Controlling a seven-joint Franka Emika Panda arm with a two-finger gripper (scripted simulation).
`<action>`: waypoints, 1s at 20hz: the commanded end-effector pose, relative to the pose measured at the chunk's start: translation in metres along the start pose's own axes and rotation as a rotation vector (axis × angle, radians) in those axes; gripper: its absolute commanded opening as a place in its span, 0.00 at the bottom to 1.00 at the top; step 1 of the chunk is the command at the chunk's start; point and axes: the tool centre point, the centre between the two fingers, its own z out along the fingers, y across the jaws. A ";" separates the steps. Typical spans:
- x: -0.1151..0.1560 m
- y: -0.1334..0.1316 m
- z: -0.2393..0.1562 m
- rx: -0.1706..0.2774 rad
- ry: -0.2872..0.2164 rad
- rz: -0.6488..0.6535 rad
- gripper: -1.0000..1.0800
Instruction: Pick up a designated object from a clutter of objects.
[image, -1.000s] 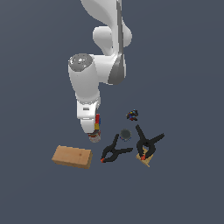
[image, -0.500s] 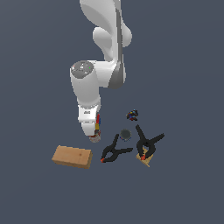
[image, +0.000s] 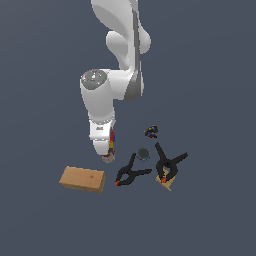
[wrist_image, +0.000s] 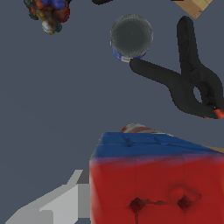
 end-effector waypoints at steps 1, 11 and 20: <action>0.002 0.000 -0.002 -0.001 0.000 0.000 0.00; 0.049 0.003 -0.046 -0.001 -0.002 0.000 0.00; 0.128 0.008 -0.121 0.000 -0.003 0.000 0.00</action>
